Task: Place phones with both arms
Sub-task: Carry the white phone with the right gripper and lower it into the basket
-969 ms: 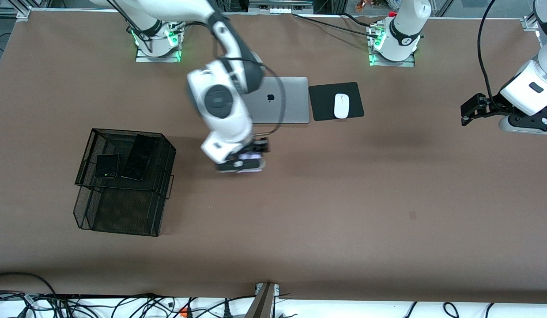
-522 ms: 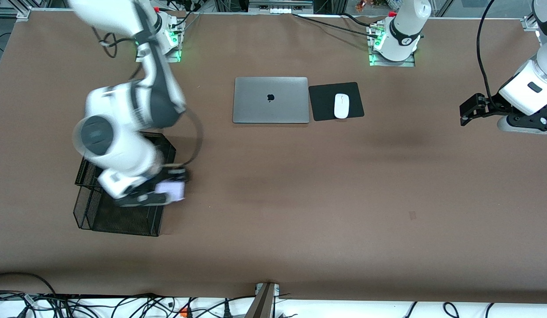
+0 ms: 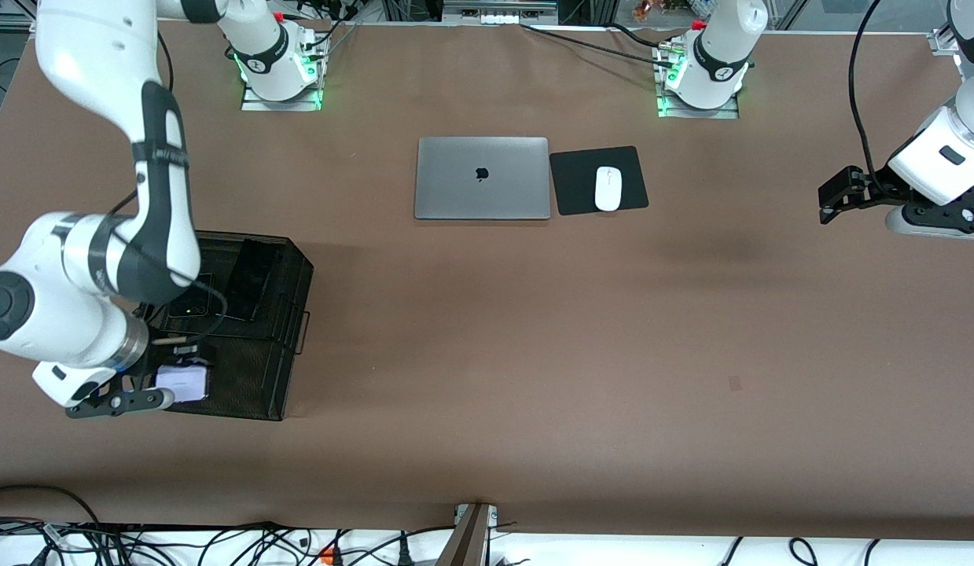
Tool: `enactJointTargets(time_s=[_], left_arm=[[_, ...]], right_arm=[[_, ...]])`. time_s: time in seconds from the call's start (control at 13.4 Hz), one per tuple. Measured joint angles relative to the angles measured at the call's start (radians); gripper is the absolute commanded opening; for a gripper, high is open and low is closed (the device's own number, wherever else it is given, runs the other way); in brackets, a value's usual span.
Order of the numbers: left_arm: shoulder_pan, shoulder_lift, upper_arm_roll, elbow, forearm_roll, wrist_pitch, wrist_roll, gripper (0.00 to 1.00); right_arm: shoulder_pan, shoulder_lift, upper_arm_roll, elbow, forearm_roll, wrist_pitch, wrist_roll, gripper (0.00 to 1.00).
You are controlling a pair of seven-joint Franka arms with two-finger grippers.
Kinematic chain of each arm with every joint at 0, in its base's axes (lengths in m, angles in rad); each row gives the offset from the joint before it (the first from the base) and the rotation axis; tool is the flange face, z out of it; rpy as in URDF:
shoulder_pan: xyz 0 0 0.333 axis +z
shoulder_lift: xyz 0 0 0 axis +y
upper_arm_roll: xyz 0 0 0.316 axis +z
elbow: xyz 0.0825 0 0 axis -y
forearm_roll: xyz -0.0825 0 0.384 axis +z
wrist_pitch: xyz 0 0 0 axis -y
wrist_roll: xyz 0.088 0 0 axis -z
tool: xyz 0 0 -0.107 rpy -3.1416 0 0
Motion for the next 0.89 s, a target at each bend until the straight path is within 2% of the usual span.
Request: enactJointTargets(time_s=[0.22, 0.3, 0.37, 0.45, 0.52, 0.67, 0.89], left_arm=[[0.000, 0.000, -0.001, 0.000, 0.000, -0.002, 0.000, 1.00], [0.000, 0.000, -0.001, 0.000, 0.000, -0.003, 0.000, 1.00], [0.000, 0.000, -0.001, 0.000, 0.000, -0.003, 0.000, 1.00], [0.000, 0.000, -0.001, 0.000, 0.000, -0.003, 0.000, 1.00], [0.000, 0.000, -0.001, 0.000, 0.000, -0.003, 0.000, 1.00], [0.000, 0.000, -0.001, 0.000, 0.000, -0.003, 0.000, 1.00], [0.000, 0.000, -0.001, 0.000, 0.000, -0.003, 0.000, 1.00]], right_arm=[[-0.019, 0.065, 0.004, -0.001, 0.002, 0.010, -0.003, 0.00], [-0.020, 0.078, 0.005, -0.004, 0.008, 0.016, -0.003, 0.14], [-0.020, 0.087, 0.005, -0.007, 0.019, 0.019, -0.003, 0.35], [-0.020, 0.094, 0.005, -0.011, 0.034, 0.021, -0.002, 0.72], [-0.020, 0.101, 0.005, -0.014, 0.051, 0.021, -0.001, 1.00], [-0.023, 0.119, 0.005, -0.018, 0.086, 0.024, -0.001, 1.00], [-0.034, 0.123, 0.004, -0.015, 0.095, 0.028, -0.001, 1.00]])
